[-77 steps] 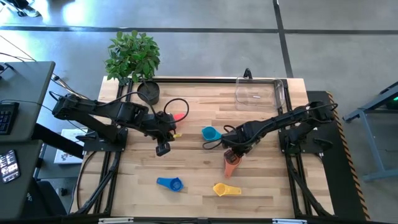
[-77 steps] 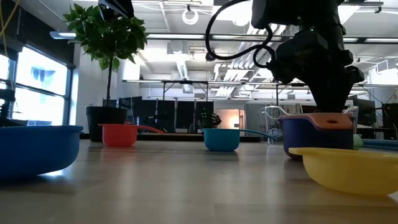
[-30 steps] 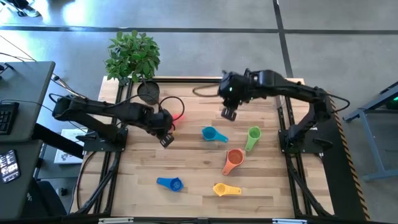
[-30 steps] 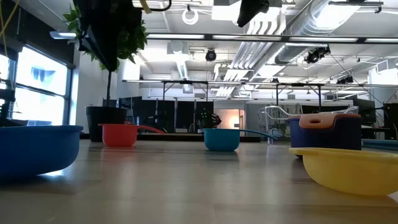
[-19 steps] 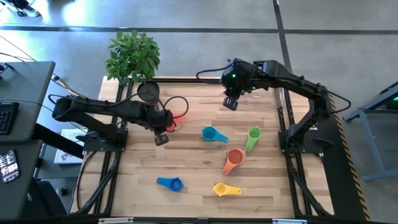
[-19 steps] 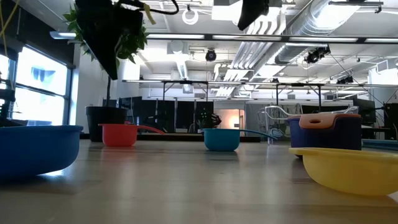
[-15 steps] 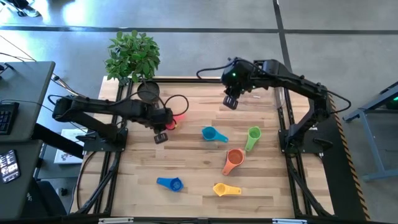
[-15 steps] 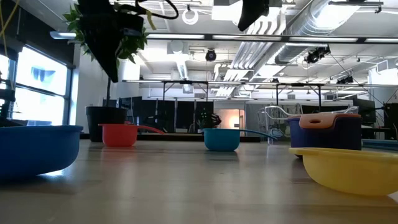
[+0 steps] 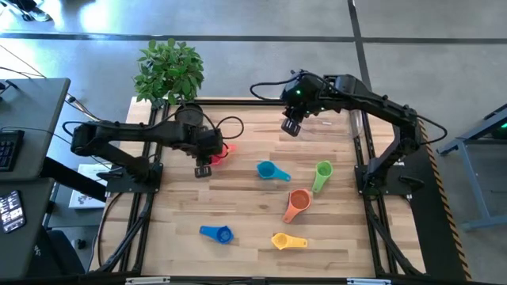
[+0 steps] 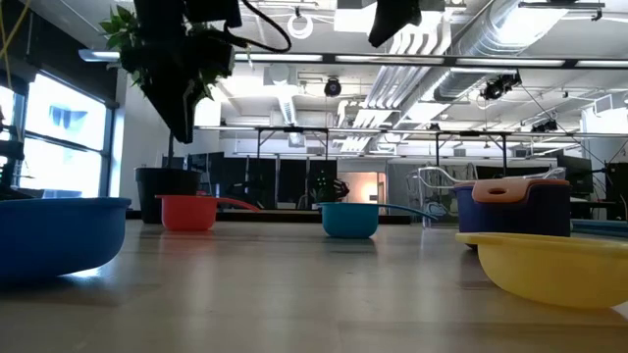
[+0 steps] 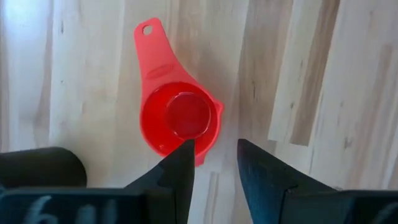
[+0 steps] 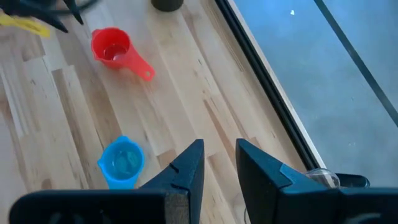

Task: Nest measuring cups in basket
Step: Stack the red measuring cup on top of the orange measuring cup

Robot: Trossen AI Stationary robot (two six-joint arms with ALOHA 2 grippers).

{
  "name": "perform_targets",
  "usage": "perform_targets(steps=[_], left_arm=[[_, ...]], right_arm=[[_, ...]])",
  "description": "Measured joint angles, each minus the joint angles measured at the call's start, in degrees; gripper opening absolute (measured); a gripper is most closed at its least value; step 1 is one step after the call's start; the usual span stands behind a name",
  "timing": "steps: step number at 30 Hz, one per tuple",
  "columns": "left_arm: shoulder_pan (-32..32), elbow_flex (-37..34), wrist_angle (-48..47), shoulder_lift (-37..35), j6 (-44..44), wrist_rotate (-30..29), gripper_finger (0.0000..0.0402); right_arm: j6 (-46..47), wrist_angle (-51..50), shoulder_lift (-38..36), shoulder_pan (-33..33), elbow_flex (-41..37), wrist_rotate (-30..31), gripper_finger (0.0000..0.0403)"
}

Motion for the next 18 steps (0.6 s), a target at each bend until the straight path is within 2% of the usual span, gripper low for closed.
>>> perform_targets(steps=[8,18], left_arm=[[0.72,0.02,0.51,6.11,5.34,0.06,0.0108],[0.67,0.02,0.48,14.34,7.04,0.93,0.0107]], right_arm=[[1.67,0.78,0.00,0.00,0.00,0.00,0.0084],[1.53,0.78,0.00,0.00,0.00,0.02,0.0084]])
